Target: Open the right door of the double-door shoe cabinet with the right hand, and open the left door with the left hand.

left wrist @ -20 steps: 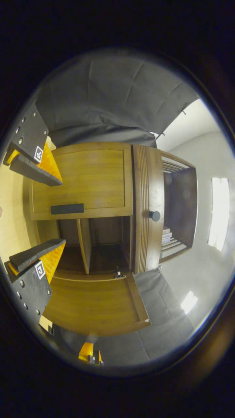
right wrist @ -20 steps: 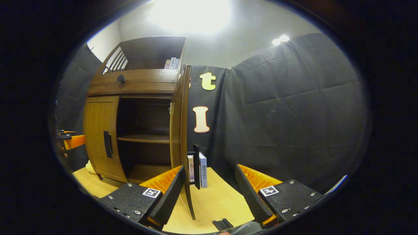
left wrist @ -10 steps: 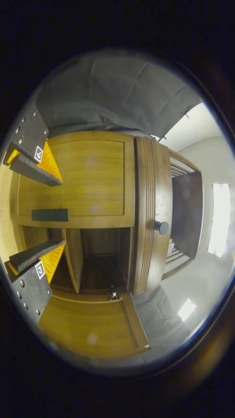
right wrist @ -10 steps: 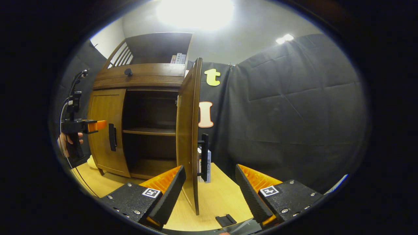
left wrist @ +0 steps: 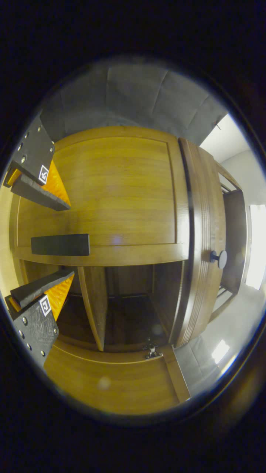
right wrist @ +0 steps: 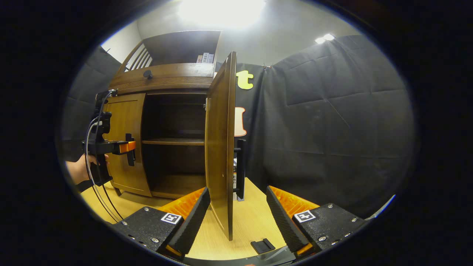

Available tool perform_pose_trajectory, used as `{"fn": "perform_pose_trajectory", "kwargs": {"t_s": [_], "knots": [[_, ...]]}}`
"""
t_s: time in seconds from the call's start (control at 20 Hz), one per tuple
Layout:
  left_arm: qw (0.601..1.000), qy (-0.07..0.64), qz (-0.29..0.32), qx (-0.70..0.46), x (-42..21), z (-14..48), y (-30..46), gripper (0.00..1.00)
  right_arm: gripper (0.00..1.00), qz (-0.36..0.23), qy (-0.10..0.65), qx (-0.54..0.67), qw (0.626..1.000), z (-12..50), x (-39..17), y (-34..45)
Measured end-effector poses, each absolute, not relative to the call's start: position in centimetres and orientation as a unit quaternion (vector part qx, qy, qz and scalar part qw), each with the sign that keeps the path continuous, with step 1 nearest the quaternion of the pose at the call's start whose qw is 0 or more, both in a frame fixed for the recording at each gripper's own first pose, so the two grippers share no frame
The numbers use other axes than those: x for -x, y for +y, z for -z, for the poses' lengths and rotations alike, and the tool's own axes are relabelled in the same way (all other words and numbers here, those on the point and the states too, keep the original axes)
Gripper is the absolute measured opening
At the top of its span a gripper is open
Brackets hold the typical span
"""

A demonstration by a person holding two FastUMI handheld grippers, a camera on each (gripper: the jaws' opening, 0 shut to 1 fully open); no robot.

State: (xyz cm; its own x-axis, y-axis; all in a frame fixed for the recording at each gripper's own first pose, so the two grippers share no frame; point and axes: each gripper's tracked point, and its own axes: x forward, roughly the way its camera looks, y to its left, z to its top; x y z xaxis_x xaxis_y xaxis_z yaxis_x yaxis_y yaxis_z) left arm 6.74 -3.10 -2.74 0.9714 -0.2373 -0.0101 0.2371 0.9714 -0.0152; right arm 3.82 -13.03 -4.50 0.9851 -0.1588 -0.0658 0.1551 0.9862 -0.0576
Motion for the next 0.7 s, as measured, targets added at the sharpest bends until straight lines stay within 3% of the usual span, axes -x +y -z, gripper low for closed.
{"fn": "perform_pose_trajectory", "kwargs": {"t_s": [0.1, 0.2, 0.25, 0.65, 0.7], "knots": [[0.993, 0.016, 0.114, 0.008, -7.8, 3.9, -3.0, 0.97, 0.94, 0.073, 0.039, 0.027, 0.996, 4.9, -4.0, -12.7], [0.993, 0.024, 0.116, 0.010, -8.3, 4.6, -3.1, 0.80, 0.92, 0.068, 0.045, 0.030, 0.996, 5.3, -4.2, -12.3], [0.992, 0.025, 0.123, 0.011, -8.4, 4.7, -3.3, 0.80, 0.92, 0.066, 0.049, 0.033, 0.996, 5.6, -4.2, -12.1], [0.990, 0.051, 0.135, 0.009, -8.1, 5.5, -4.1, 0.25, 0.95, 0.054, 0.047, 0.032, 0.997, 5.1, -4.0, -10.8], [0.989, 0.051, 0.139, 0.012, -7.7, 5.6, -4.0, 0.25, 0.95, 0.055, 0.046, 0.031, 0.997, 5.0, -4.0, -10.9]]}}
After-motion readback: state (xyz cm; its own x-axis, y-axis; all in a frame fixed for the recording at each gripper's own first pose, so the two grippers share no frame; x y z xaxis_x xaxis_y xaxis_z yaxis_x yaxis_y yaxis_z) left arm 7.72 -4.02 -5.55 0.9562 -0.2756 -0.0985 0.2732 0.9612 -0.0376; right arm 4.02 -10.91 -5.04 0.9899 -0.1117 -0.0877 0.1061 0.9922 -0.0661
